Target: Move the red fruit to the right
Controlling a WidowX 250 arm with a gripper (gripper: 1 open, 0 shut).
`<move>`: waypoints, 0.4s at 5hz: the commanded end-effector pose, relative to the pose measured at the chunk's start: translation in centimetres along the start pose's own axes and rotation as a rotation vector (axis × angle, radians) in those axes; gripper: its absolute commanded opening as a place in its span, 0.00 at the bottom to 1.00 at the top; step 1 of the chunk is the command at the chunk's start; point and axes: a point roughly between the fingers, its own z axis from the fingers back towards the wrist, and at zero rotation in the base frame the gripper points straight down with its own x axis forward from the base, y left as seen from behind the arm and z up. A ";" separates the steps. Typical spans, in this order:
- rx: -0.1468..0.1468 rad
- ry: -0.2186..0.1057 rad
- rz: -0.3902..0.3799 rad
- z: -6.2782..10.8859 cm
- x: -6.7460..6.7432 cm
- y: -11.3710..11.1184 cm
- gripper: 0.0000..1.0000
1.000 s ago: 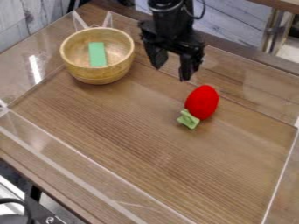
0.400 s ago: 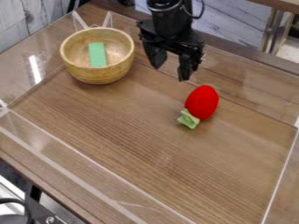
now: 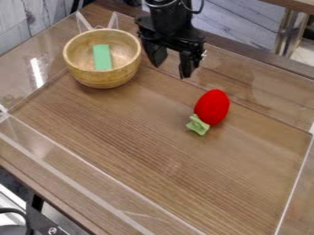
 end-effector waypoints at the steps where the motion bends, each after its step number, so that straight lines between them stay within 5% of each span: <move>1: 0.015 -0.052 0.033 0.6 1.8 -0.1 1.00; 2: 0.010 -0.046 0.034 -1.1 2.0 -0.2 1.00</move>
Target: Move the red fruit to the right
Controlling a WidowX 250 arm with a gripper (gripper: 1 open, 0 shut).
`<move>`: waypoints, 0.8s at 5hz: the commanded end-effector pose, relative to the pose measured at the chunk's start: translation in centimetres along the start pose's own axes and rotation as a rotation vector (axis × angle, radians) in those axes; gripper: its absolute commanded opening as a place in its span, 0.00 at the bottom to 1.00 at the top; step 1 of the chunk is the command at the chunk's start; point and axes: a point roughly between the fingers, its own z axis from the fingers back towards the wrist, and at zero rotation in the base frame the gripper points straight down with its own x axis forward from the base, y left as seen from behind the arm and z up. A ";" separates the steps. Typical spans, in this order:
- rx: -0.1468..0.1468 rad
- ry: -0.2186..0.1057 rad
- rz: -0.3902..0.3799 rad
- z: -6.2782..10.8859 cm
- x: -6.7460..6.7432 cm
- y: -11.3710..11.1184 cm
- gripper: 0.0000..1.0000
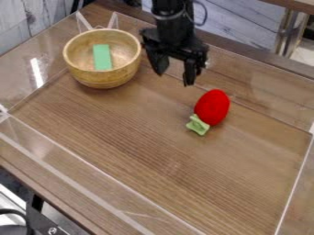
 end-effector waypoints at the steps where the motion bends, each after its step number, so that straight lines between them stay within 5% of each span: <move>1: -0.006 -0.072 -0.030 1.5 1.5 -0.6 1.00; 3: -0.005 -0.088 -0.069 3.2 0.2 -1.2 1.00; 4: -0.027 -0.090 -0.158 4.4 1.0 -0.9 1.00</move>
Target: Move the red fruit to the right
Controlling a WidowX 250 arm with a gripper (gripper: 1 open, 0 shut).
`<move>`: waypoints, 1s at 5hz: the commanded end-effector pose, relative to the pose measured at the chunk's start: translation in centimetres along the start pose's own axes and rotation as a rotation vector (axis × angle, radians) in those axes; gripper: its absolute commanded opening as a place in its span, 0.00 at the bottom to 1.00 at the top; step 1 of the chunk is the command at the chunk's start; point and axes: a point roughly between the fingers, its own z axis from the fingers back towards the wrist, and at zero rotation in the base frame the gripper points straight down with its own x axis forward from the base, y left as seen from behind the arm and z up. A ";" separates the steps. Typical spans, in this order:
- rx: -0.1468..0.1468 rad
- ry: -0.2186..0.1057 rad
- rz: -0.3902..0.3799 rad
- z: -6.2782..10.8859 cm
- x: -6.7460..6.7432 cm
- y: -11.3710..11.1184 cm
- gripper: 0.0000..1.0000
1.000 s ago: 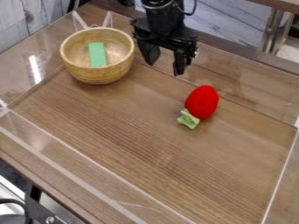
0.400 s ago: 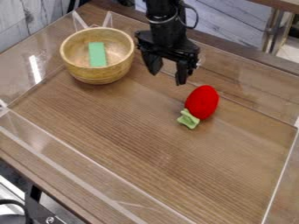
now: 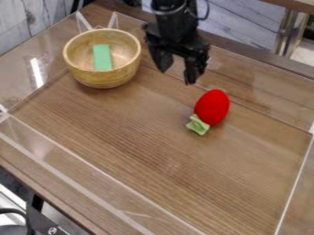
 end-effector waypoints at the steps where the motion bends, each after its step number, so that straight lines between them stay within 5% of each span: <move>1: 0.004 -0.075 -0.076 3.1 1.8 0.6 1.00; 2: 0.020 -0.069 -0.022 2.5 1.3 -0.1 1.00; 3: 0.015 -0.057 0.003 1.7 0.9 -1.1 0.00; 4: 0.030 -0.047 0.029 1.1 0.5 -0.9 1.00; 5: 0.041 -0.051 0.055 0.9 0.5 -0.6 1.00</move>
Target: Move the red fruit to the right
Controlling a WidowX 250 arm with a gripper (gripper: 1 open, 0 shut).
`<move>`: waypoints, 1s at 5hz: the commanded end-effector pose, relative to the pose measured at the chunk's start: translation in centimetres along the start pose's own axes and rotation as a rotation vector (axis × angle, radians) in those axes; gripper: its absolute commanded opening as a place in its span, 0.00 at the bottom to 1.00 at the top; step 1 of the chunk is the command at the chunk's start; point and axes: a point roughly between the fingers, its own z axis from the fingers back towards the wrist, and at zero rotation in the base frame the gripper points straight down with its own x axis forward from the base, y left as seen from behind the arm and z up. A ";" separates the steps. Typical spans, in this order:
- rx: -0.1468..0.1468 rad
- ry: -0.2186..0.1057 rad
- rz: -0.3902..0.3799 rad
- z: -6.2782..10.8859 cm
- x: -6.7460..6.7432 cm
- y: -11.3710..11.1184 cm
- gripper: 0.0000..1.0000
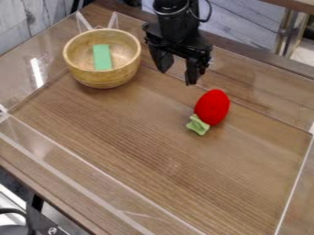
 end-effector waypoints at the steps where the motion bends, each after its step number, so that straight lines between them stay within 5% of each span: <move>1: 0.020 -0.065 0.026 1.2 0.9 0.6 1.00; 3: -0.025 -0.069 -0.108 3.0 1.2 0.5 1.00; 5: -0.004 -0.080 -0.074 5.5 0.7 -1.1 1.00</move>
